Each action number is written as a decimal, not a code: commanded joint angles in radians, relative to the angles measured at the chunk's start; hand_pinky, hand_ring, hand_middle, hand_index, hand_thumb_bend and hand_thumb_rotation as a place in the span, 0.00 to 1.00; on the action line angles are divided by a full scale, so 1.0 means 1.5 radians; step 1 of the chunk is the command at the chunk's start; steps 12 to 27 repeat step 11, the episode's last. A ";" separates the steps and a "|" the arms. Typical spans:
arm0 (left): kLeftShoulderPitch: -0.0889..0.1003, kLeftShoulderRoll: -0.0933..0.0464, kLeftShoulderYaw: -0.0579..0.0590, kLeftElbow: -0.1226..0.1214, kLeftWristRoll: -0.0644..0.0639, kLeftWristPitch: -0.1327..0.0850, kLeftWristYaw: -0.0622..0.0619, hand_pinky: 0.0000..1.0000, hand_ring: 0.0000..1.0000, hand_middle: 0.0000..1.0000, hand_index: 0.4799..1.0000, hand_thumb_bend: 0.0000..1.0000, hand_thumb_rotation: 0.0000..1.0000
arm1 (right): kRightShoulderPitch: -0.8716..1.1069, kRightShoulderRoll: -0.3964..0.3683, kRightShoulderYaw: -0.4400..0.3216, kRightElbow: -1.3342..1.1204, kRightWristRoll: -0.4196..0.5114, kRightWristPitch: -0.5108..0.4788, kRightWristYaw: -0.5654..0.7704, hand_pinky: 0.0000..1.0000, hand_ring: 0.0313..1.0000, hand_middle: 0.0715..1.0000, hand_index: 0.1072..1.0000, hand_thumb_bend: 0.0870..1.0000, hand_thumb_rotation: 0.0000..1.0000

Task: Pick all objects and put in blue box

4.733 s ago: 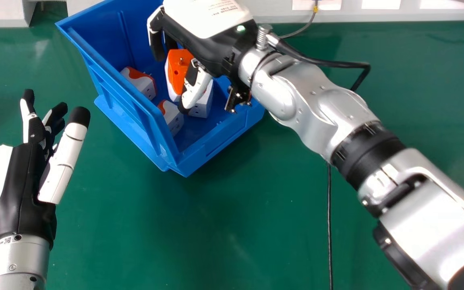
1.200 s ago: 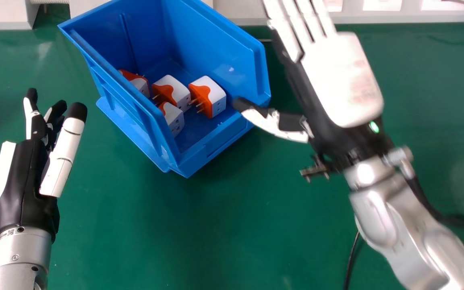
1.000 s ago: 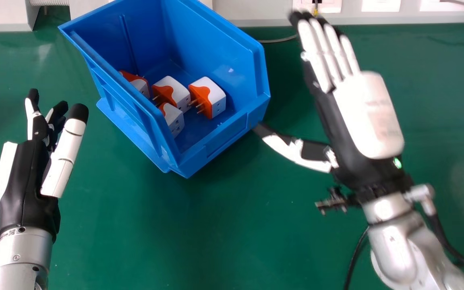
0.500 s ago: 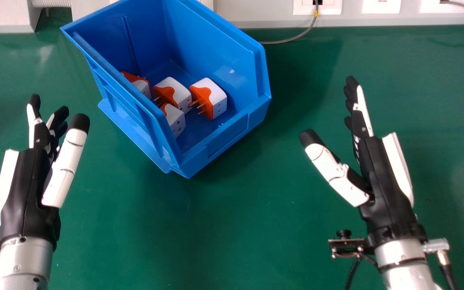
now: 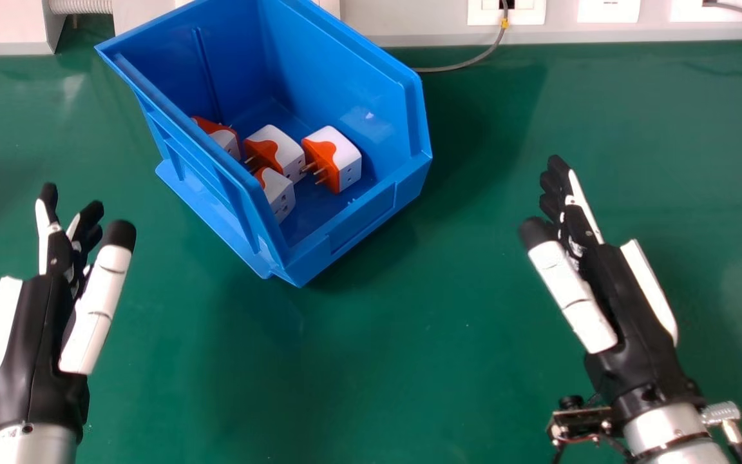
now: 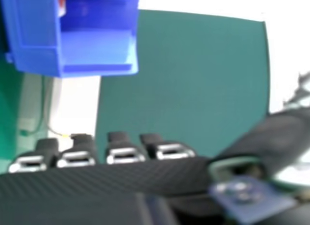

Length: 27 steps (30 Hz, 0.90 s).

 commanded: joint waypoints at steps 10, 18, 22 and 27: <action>0.056 -0.018 -0.006 -0.024 -0.002 -0.052 0.000 0.91 0.97 0.96 0.93 0.70 0.86 | 0.025 0.007 -0.035 -0.025 0.004 -0.057 0.020 1.00 1.00 1.00 1.00 0.32 1.00; 0.060 -0.019 -0.007 -0.022 -0.002 -0.057 0.000 0.91 0.97 0.96 0.93 0.71 0.86 | 0.027 0.004 -0.037 -0.017 -0.002 -0.070 0.021 1.00 1.00 1.00 1.00 0.32 1.00; 0.060 -0.019 -0.007 -0.022 -0.002 -0.057 0.000 0.91 0.97 0.96 0.93 0.71 0.86 | 0.027 0.004 -0.037 -0.017 -0.002 -0.070 0.021 1.00 1.00 1.00 1.00 0.32 1.00; 0.060 -0.019 -0.007 -0.022 -0.002 -0.057 0.000 0.91 0.97 0.96 0.93 0.71 0.86 | 0.027 0.004 -0.037 -0.017 -0.002 -0.070 0.021 1.00 1.00 1.00 1.00 0.32 1.00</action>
